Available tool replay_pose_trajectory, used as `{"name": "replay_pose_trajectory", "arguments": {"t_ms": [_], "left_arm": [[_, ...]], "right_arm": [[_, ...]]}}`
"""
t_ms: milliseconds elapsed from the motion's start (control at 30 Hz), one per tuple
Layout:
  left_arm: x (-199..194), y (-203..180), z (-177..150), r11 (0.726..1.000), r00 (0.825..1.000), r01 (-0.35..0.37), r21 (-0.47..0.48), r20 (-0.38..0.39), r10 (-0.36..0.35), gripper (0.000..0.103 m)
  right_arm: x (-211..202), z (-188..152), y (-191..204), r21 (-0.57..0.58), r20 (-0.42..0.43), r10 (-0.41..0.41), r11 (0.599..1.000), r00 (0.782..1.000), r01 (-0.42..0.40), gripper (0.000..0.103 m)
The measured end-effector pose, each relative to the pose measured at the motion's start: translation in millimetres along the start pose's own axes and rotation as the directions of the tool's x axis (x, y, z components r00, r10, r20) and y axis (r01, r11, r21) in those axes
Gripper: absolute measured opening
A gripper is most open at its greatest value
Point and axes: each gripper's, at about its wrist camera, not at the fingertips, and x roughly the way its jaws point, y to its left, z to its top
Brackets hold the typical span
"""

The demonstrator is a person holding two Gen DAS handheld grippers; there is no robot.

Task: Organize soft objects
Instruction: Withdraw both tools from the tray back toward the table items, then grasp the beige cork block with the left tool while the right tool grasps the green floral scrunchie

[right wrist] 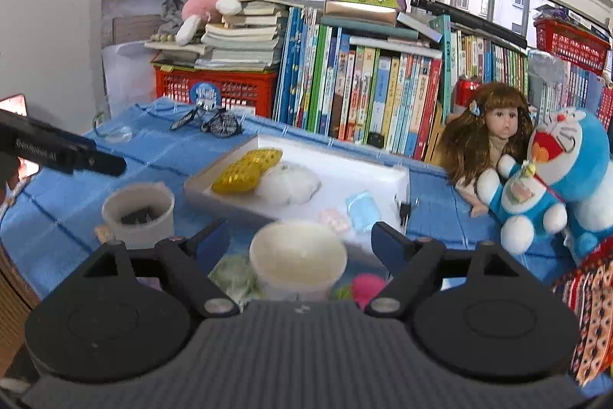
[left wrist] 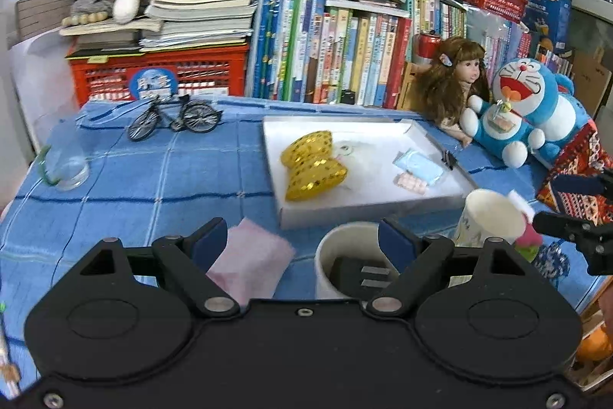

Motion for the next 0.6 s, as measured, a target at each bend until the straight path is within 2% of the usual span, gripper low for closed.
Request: {"name": "replay_pose_trajectory", "arguments": {"t_ms": [100, 233, 367, 533, 600], "left_arm": [[-7, 6, -15, 1.000, 1.000, -0.020, -0.004, 0.020, 0.020, 0.085], [-11, 7, -43, 0.997, 0.996, -0.067, 0.046, 0.055, 0.065, 0.085], [-8, 8, -71, 0.994, 0.994, -0.093, 0.057, 0.060, 0.090, 0.085], [8, 13, -95, 0.991, 0.992, -0.122, 0.047, 0.025, 0.121, 0.072], [16, 16, -100, 0.991, 0.991, -0.130, 0.038, 0.012, 0.130, 0.063]], "right_arm": [[-2, -19, 7, 0.005, 0.004, -0.009, 1.000, 1.000, 0.009, 0.089], [2, -42, 19, 0.016, 0.007, -0.011, 1.000, 1.000, 0.010, 0.089], [11, -59, 31, 0.002, 0.003, -0.015, 1.000, 1.000, 0.015, 0.089], [27, -76, 43, 0.044, -0.016, -0.006, 0.999, 1.000, 0.007, 0.087], [32, -80, 48, 0.064, -0.015, -0.010, 0.998, 1.000, 0.011, 0.085]]}}
